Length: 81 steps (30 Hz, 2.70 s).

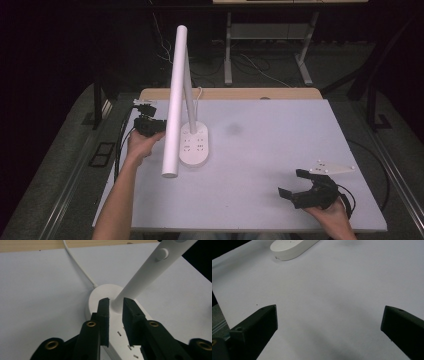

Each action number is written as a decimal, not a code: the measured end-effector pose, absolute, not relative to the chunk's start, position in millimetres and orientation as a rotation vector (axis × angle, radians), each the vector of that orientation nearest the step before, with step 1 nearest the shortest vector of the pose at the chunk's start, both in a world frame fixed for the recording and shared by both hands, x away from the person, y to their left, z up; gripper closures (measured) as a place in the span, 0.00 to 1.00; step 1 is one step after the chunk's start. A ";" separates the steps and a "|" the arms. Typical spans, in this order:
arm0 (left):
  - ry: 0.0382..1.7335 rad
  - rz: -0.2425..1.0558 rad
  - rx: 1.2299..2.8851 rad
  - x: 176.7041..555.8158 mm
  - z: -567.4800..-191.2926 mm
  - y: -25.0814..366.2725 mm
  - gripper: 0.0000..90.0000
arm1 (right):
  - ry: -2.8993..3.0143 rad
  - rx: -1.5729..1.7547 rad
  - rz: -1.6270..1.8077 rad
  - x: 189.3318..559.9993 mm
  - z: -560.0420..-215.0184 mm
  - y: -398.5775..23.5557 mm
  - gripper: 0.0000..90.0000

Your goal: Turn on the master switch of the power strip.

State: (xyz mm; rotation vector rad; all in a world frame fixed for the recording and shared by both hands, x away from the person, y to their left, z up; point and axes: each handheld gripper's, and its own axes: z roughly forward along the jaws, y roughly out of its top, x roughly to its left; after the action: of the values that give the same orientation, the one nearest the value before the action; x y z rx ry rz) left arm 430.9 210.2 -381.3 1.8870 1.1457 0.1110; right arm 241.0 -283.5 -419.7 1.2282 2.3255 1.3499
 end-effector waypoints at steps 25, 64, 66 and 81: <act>1.236 0.111 1.861 442.5 -408.9 197.1 1.00 | 2.329 1.222 1.347 241.2 -419.9 -283.8 0.00; 1.225 0.143 1.921 446.7 -427.6 175.7 1.00 | 2.342 1.207 1.341 240.1 -419.7 -284.2 0.00; 1.226 0.145 1.926 447.0 -427.4 174.5 1.00 | 2.342 1.208 1.342 240.1 -419.6 -284.5 0.00; 1.241 0.204 1.974 444.8 -423.8 167.1 1.00 | 2.339 1.206 1.342 239.8 -419.1 -284.8 0.00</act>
State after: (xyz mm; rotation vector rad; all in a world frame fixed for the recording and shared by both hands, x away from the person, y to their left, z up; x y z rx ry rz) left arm 444.8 167.1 -423.8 1.9736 1.2408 0.2045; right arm 239.8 -284.8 -419.1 1.2058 2.3394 1.3417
